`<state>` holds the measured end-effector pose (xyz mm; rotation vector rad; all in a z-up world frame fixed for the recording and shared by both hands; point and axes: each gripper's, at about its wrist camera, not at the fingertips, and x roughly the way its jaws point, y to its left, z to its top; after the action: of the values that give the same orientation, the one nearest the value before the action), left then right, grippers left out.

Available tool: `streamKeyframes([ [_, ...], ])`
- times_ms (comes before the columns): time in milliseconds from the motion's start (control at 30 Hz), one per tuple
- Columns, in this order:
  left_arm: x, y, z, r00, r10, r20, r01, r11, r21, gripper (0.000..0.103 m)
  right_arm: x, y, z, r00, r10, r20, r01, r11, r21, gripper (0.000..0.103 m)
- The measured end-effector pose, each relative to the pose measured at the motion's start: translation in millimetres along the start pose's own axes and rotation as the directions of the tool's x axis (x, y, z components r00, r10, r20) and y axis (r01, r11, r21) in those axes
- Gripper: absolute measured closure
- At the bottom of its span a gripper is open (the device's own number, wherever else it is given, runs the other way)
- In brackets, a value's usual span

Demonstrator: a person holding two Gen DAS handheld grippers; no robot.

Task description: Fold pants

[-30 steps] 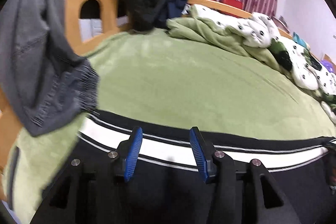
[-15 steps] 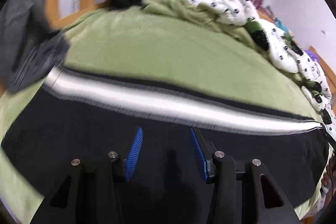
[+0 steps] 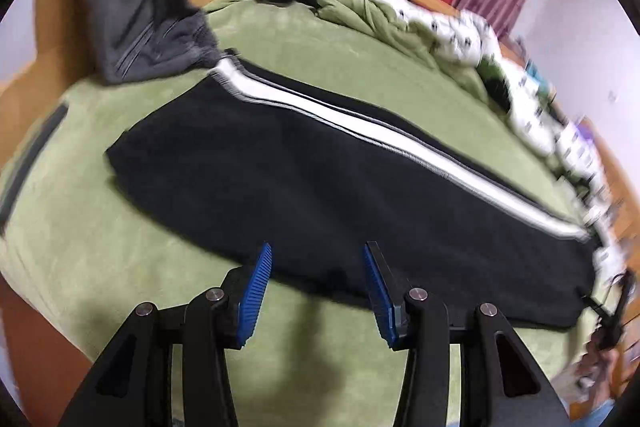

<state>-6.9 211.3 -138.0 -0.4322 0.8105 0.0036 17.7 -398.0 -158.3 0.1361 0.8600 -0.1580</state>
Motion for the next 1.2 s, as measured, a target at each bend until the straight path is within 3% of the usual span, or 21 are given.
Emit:
streamKeyframes([
  [67, -2.8, 26.3, -0.9, 1.000, -0.003, 0.024, 0.005, 0.996, -0.091, 0.053, -14.4, 12.6, 0.1, 0.999, 0.008, 0.036, -0.008, 1.000, 0.016, 0.043],
  [133, 2.1, 52.0, 0.7, 1.000, 0.020, 0.013, -0.018, 0.986, -0.167, 0.053, -23.3, 28.8, -2.0, 0.999, -0.012, 0.047, 0.012, 1.000, 0.006, 0.043],
  [233, 11.1, 81.2, 2.0, 1.000, 0.001, 0.025, 0.005, 0.969, -0.247, 0.053, -28.5, 48.5, -4.7, 0.997, -0.035, 0.069, 0.035, 0.999, 0.000, 0.039],
  [367, 29.2, 99.4, 12.9, 0.997, -0.017, 0.069, 0.037, 0.953, -0.299, 0.053, -26.2, 67.6, -8.6, 0.998, -0.029, 0.055, 0.028, 1.000, 0.002, 0.037],
  [500, 43.8, 107.3, 38.5, 0.994, 0.026, 0.105, 0.009, 0.947, -0.320, 0.053, -21.0, 79.4, -10.9, 1.000, -0.010, -0.003, 0.010, 1.000, 0.007, 0.037],
  [600, 49.9, 116.2, 51.0, 0.993, 0.029, 0.117, 0.018, 0.926, -0.377, 0.060, -27.0, 88.8, -14.9, 1.000, 0.005, 0.010, -0.005, 1.000, -0.007, 0.037],
  [767, 48.9, 113.9, 66.8, 0.995, 0.076, 0.066, -0.044, 0.922, -0.385, 0.083, -38.0, 93.1, -18.4, 0.999, 0.016, 0.037, -0.015, 1.000, -0.026, 0.037],
  [867, 29.4, 71.0, 81.3, 0.978, 0.164, 0.127, -0.128, 0.959, -0.254, 0.085, -44.1, 91.6, -19.2, 0.998, -0.012, 0.069, 0.016, 0.998, -0.066, 0.037],
  [933, 11.9, 23.7, 89.6, 0.956, 0.204, 0.210, -0.182, 0.976, -0.121, 0.085, -46.9, 88.7, -22.6, 0.996, -0.028, 0.090, 0.036, 0.994, -0.098, 0.037],
  [1067, -10.6, -78.3, 90.2, 0.927, 0.193, 0.323, -0.239, 0.964, 0.112, 0.085, -51.9, 77.7, -27.7, 0.993, -0.012, 0.116, 0.026, 0.992, -0.122, 0.037],
  [1133, -14.0, -135.3, 81.4, 0.931, 0.138, 0.339, -0.222, 0.949, 0.225, 0.085, -55.0, 68.9, -29.8, 0.990, -0.020, 0.139, 0.039, 0.990, -0.132, 0.037],
  [1200, -7.9, -186.4, 68.8, 0.951, 0.067, 0.301, -0.163, 0.938, 0.305, 0.085, -55.7, 60.4, -32.0, 0.989, -0.021, 0.144, 0.044, 0.987, -0.153, 0.037],
])
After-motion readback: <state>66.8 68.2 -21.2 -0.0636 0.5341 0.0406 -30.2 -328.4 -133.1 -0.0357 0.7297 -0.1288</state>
